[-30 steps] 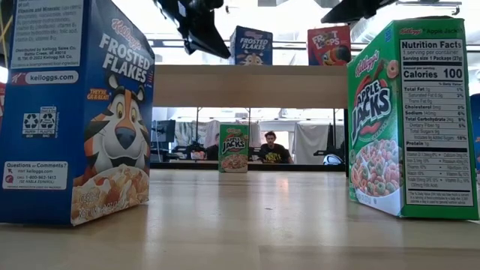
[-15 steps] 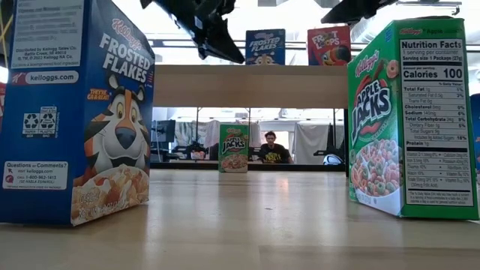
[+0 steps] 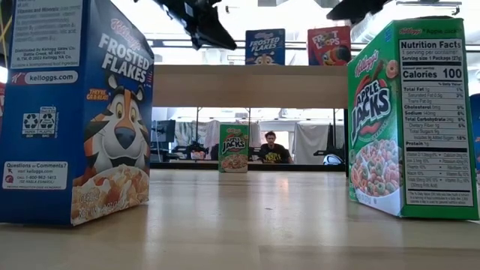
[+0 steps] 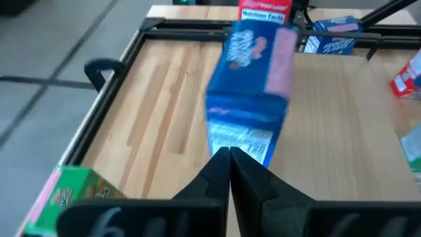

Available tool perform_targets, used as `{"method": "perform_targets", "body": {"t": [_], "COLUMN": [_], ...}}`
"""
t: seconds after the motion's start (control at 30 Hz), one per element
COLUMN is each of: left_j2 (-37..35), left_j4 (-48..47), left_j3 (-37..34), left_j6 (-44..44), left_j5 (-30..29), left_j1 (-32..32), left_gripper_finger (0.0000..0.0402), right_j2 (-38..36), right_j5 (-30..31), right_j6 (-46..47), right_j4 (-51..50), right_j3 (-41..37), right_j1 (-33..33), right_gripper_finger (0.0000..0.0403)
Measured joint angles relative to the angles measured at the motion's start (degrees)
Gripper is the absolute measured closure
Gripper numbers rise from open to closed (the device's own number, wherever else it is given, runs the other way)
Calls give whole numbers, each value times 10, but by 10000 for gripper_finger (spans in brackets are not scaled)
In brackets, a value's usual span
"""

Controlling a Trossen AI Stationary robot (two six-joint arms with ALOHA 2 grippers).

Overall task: Stack cereal on shelf
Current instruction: Put the top blue cereal box on the shelf

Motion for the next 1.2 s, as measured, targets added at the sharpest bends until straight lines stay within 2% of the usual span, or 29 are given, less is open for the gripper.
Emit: {"method": "perform_targets", "body": {"t": [0.2,0.33,0.5,0.67,1.0,1.2], "left_j2": [0,1,1,20,55,60], "left_j4": [-25,26,100,140,159,176], "left_j3": [-10,-48,-88,-89,-90,-90], "left_j6": [-13,-17,-39,-55,-73,-76], "left_j5": [50,67,77,79,58,58], "left_j1": [38,37,37,27,13,8], "left_gripper_finger": [399,399,399,399,399,399], "right_j2": [0,0,1,12,67,91], "right_j5": [116,124,134,151,155,180], "right_j6": [91,166,207,213,203,197], "right_j4": [-162,-232,-231,-186,-166,-150], "right_j3": [74,64,14,-4,-4,-4], "right_j1": [62,82,86,84,84,84], "right_gripper_finger": [403,403,403,403,403,403]}}
